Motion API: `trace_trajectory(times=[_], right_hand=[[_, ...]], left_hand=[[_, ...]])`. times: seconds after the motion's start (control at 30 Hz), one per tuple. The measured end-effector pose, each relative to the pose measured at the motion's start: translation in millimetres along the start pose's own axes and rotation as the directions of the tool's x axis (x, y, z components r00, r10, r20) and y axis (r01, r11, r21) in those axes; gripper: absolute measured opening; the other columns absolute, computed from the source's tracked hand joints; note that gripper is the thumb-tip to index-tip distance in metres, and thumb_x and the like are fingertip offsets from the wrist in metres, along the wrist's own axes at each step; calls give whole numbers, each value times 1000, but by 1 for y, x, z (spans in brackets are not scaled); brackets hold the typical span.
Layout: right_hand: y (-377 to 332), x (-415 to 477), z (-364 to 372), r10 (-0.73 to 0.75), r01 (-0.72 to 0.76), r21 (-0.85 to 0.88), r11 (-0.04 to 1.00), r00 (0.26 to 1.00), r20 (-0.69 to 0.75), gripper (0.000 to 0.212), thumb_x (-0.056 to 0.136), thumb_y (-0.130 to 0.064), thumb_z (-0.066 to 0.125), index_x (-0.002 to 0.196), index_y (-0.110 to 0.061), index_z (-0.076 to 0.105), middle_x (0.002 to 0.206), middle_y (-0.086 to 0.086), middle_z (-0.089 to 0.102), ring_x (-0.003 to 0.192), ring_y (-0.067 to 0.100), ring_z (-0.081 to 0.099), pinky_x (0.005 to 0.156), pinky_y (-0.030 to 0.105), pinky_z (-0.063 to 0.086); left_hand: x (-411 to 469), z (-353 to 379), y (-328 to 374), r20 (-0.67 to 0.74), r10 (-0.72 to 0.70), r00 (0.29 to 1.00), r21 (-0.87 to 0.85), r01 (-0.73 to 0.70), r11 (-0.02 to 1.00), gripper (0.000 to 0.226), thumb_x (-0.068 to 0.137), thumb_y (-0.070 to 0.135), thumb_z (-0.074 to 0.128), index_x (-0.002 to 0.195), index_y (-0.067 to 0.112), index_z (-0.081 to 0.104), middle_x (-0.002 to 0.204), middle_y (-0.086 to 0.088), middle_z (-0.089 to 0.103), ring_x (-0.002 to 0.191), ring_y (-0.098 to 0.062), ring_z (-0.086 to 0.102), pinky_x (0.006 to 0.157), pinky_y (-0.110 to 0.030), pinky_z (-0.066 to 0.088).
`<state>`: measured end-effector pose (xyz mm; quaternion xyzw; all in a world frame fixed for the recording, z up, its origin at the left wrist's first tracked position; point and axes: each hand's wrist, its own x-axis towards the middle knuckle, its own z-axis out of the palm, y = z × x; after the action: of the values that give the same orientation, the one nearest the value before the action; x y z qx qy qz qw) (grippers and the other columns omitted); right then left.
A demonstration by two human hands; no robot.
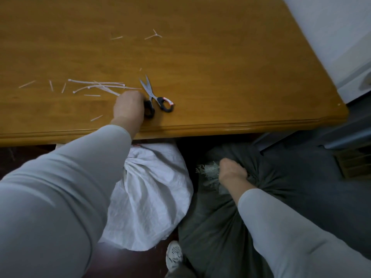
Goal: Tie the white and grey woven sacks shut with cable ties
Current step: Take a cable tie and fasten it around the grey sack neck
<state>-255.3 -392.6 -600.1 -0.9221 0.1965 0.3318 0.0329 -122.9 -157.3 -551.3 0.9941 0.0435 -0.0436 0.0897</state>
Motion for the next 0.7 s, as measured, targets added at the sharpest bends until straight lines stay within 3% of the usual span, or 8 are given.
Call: trace_trajectory(times=[0.17,0.37,0.5,0.63,0.7], right_hand=[[3,1,0,0,0,9,1000,1000,2,35,87,4,44,117,-7,55,130,15,53,120,33,49,95,40,40],[6,1,0,8,-8,20,1000,1000,-5,34,87,3,44,117,-8,55,129,15,53,120,33,50,94,40,41],[8,1,-1,11,-11,30,999,1000,-8,32,87,3,46,116,-7,56,128,15,54,119,33,50,94,40,41],[13,-2,-4,3,-2,44,999,1000,-11,31,87,3,47,115,-7,54,126,16,54,117,34,51,93,39,41],[18,-4,-4,-4,5,59,998,1000,-18,31,87,2,47,115,-8,55,126,15,55,117,33,52,93,39,42]], left_hand=[[0,2,-1,-31,101,994,12,-100,995,35,89,-4,43,116,5,63,114,-23,52,109,-42,50,90,-46,44],[6,6,-4,-87,99,991,-44,-103,994,28,90,-5,42,110,-5,61,114,-27,52,108,-43,48,92,-48,40],[4,-3,-4,-220,92,971,-62,-108,992,25,92,0,45,114,2,58,121,-20,48,116,-37,40,91,-47,41],[5,-27,7,-366,163,916,49,-156,987,29,94,6,46,120,9,58,121,-13,59,118,-34,39,91,-42,37],[2,-38,17,-387,158,908,11,-167,986,30,95,10,45,122,9,59,118,-15,61,118,-33,41,91,-42,36]])
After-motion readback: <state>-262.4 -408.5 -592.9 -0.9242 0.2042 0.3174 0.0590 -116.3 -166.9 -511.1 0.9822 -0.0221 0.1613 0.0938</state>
